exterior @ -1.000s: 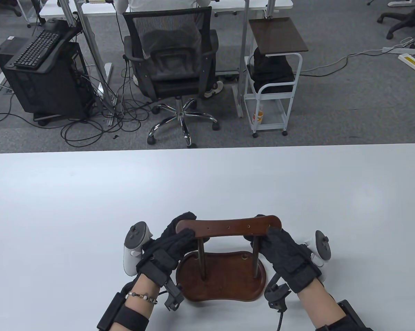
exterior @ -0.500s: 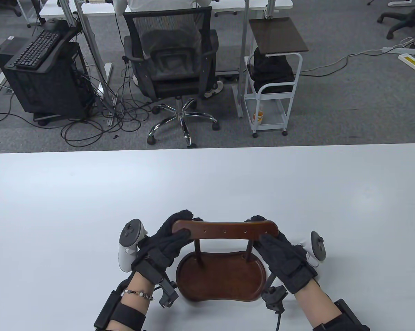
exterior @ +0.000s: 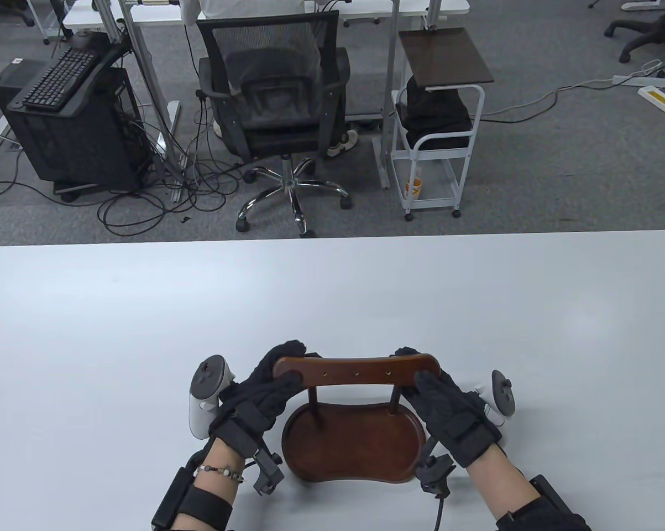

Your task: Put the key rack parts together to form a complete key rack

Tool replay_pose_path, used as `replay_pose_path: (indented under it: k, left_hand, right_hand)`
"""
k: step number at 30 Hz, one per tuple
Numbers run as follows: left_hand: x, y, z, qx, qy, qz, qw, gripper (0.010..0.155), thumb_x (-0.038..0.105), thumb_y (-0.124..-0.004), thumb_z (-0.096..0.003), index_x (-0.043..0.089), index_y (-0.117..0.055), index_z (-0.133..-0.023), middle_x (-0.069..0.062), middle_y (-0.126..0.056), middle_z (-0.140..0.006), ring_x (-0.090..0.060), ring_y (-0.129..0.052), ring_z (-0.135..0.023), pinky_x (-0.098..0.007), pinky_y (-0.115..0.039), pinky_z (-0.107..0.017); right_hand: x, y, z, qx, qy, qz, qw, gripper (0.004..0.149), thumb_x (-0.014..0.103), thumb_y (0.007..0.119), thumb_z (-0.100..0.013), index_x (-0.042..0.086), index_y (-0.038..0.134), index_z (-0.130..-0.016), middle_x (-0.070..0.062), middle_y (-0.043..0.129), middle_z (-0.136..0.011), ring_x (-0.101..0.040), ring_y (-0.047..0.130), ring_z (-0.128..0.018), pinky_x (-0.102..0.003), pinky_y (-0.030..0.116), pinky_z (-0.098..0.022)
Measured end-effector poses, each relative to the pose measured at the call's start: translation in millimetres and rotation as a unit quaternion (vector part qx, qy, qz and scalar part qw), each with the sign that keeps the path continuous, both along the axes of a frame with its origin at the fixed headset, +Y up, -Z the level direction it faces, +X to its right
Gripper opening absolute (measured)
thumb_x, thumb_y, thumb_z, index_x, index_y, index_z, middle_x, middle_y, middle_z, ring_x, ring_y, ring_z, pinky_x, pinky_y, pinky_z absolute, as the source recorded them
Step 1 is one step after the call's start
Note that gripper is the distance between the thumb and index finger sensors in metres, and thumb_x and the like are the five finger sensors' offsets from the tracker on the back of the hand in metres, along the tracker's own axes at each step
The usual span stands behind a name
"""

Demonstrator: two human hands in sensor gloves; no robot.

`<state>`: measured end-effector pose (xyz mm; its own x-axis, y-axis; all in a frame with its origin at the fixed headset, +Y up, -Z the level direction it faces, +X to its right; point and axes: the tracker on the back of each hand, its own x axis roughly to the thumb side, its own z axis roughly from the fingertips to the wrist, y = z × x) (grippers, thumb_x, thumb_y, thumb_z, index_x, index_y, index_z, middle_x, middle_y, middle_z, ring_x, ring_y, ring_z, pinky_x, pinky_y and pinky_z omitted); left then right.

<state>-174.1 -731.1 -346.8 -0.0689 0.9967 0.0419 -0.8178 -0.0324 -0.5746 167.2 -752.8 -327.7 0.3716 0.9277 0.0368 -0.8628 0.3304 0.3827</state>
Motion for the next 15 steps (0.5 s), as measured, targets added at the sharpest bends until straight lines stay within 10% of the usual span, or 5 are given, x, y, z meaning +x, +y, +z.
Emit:
replay_pose_path:
  k: [15]
  left_hand:
    - [0.1,-3.5,-4.5,-0.019,0.016,0.015,1.000,0.061,0.051,-0.068,-0.0568,0.046,-0.040,-0.110,0.013,-0.070,-0.118,-0.015,-0.066,-0.114,-0.048,-0.052,-0.090]
  right_hand:
    - [-0.2,2.5,-1.7,-0.011,-0.019,0.023,0.999,0.057,0.043,0.070,-0.058,0.015,0.062,-0.107,-0.007,0.074,-0.110,-0.043,0.064,-0.100,-0.062,0.040,-0.069]
